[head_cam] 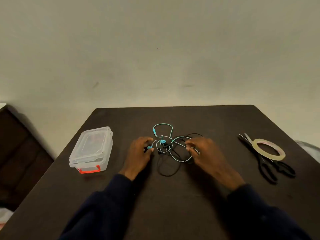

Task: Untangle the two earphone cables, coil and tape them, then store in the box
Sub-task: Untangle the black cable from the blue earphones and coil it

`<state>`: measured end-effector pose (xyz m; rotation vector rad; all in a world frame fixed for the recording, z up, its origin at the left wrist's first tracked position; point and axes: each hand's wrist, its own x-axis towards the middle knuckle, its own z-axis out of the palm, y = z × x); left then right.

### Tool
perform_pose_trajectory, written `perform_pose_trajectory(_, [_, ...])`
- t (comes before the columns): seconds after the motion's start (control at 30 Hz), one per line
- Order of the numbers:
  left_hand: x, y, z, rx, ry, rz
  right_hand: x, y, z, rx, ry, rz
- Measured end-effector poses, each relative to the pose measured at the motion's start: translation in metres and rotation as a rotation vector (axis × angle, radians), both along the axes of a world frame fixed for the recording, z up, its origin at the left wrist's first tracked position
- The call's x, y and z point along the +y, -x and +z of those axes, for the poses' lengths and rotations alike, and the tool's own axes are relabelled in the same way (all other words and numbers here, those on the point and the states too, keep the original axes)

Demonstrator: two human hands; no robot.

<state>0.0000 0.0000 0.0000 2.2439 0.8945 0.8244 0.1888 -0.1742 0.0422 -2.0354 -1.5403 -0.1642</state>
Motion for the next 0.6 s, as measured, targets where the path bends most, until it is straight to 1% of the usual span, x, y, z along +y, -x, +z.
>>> perform_pose_trajectory(0.1, [0.006,-0.003,0.002,0.012,0.038,-0.025,0.017,-0.005,0.001,0.047,0.020,0.029])
perform_pose_trajectory(0.2, [0.006,-0.006,0.000,-0.041,0.090,-0.032,0.030,-0.007,0.002,0.072,0.082,0.013])
perform_pose_trajectory(0.37, [0.006,-0.004,0.000,-0.118,0.107,-0.023,0.046,-0.002,0.002,-0.004,0.173,0.045])
perform_pose_trajectory(0.47, [0.002,-0.003,0.004,-0.156,0.074,-0.015,0.052,0.003,0.002,-0.074,0.176,0.056])
perform_pose_trajectory(0.6, [-0.002,-0.002,0.005,-0.143,-0.048,-0.001,0.060,0.008,-0.002,-0.052,0.159,0.077])
